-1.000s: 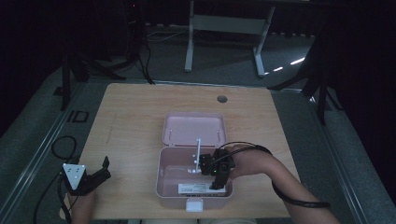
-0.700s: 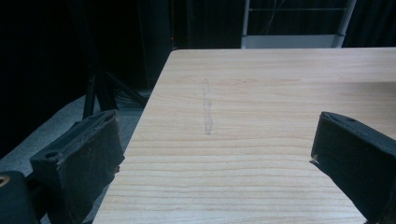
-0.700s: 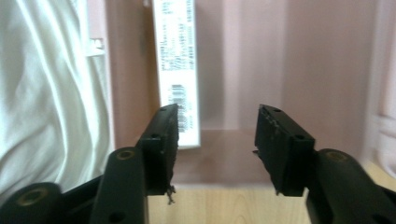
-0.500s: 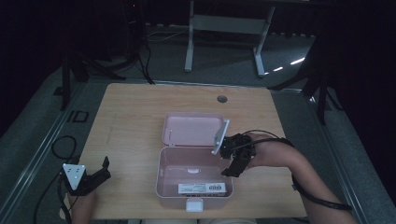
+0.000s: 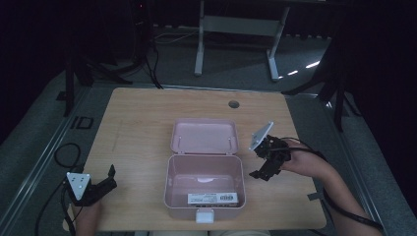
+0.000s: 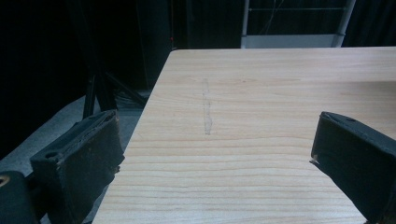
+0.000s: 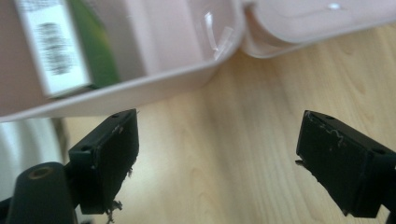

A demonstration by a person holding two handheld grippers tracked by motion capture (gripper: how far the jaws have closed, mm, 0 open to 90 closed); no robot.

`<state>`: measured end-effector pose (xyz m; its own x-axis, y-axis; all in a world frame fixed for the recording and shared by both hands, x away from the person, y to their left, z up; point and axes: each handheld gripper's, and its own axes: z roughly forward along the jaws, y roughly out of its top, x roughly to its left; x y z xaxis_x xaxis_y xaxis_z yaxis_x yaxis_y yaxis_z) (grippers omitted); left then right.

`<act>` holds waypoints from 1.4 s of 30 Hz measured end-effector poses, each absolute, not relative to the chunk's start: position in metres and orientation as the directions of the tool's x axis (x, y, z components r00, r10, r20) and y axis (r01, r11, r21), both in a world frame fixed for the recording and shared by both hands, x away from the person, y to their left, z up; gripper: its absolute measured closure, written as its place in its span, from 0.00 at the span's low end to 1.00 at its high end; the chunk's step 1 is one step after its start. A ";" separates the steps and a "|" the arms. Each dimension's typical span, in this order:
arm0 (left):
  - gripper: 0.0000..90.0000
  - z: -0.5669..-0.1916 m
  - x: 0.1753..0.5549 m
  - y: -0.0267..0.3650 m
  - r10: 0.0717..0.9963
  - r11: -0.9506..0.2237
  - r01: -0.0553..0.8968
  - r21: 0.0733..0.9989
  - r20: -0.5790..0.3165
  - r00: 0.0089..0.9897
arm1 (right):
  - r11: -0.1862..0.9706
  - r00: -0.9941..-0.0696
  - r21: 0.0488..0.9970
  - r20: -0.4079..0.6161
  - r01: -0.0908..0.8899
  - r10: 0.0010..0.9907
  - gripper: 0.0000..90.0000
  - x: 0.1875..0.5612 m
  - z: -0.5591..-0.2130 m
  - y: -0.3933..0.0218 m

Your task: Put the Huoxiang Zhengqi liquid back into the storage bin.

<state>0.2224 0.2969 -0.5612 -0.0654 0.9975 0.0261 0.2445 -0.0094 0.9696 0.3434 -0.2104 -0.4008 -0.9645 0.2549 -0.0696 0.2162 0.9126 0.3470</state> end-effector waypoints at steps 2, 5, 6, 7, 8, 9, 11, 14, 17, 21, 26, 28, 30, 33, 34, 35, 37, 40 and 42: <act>0.03 -0.561 0.222 0.297 0.998 -0.009 0.244 0.970 0.025 -0.065 | 0.897 -0.951 0.375 -0.100 0.235 0.292 0.15 0.349 -0.408 -0.219; 0.03 -0.561 0.223 0.297 0.998 -0.009 0.245 0.969 0.025 -0.064 | 0.862 -0.933 0.428 -0.100 0.272 0.345 0.15 0.357 -0.419 -0.230; 0.03 -0.561 0.223 0.297 0.998 -0.010 0.245 0.969 0.026 -0.064 | 0.852 -0.928 0.444 -0.104 0.278 0.357 0.15 0.359 -0.424 -0.233; 0.03 -0.561 0.223 0.297 0.998 -0.010 0.246 0.969 0.027 -0.063 | 0.842 -0.923 0.461 -0.112 0.281 0.369 0.15 0.361 -0.429 -0.236; 0.03 -0.561 0.223 0.297 0.998 -0.011 0.246 0.969 0.027 -0.063 | 0.833 -0.918 0.474 -0.113 0.286 0.380 0.15 0.363 -0.434 -0.238; 0.03 -0.561 0.223 0.297 0.998 -0.011 0.246 0.969 0.027 -0.062 | 0.823 -0.913 0.484 -0.112 0.295 0.393 0.15 0.365 -0.440 -0.240; 0.03 -0.561 0.223 0.297 0.998 -0.012 0.246 0.969 0.028 -0.061 | 0.800 -0.901 0.506 -0.096 0.322 0.423 0.15 0.368 -0.453 -0.243; 0.03 -0.561 0.223 0.297 0.998 -0.010 0.246 0.969 0.026 -0.062 | 0.766 -0.876 0.544 -0.111 0.342 0.470 0.15 0.372 -0.470 -0.246; 0.03 -0.561 0.223 0.297 0.998 -0.009 0.246 0.969 0.025 -0.061 | 0.706 -0.852 0.602 -0.080 0.373 0.518 0.15 0.377 -0.486 -0.249; 0.03 -0.561 0.223 0.297 0.998 -0.010 0.246 0.969 0.025 -0.057 | 0.649 -0.823 0.659 -0.079 0.380 0.562 0.14 0.380 -0.505 -0.251; 0.03 -0.561 0.223 0.297 0.998 -0.010 0.245 0.969 0.024 -0.057 | 0.563 -0.772 0.731 -0.079 0.385 0.630 0.14 0.379 -0.522 -0.255; 0.03 -0.561 0.223 0.297 0.998 -0.014 0.247 0.969 0.028 -0.055 | 0.535 -0.753 0.751 -0.077 0.387 0.653 0.14 0.378 -0.527 -0.256; 0.03 -0.561 0.223 0.296 0.998 -0.016 0.250 0.968 0.031 -0.053 | 0.521 -0.738 0.759 -0.080 0.391 0.671 0.14 0.377 -0.531 -0.257; 0.03 -0.561 0.223 0.297 0.998 -0.013 0.249 0.968 0.027 -0.054 | 0.483 -0.706 0.788 -0.088 0.383 0.703 0.14 0.376 -0.534 -0.261; 0.03 -0.561 0.223 0.297 0.998 -0.012 0.248 0.969 0.026 -0.054 | 0.462 -0.695 0.798 -0.076 0.388 0.715 0.14 0.376 -0.534 -0.263; 0.03 -0.561 0.223 0.297 0.998 -0.012 0.247 0.969 0.026 -0.055 | 0.450 -0.683 0.801 -0.073 0.394 0.727 0.14 0.376 -0.535 -0.266; 0.03 -0.561 0.223 0.297 0.998 -0.012 0.247 0.969 0.026 -0.055 | 0.418 -0.668 0.813 -0.047 0.407 0.743 0.14 0.376 -0.536 -0.272; 0.03 -0.561 0.223 0.297 0.998 -0.012 0.247 0.969 0.027 -0.055 | 0.394 -0.650 0.818 -0.033 0.419 0.759 0.14 0.375 -0.537 -0.280; 0.03 -0.561 0.223 0.297 0.998 -0.012 0.246 0.969 0.027 -0.056 | 0.390 -0.644 0.815 -0.028 0.429 0.765 0.14 0.374 -0.537 -0.285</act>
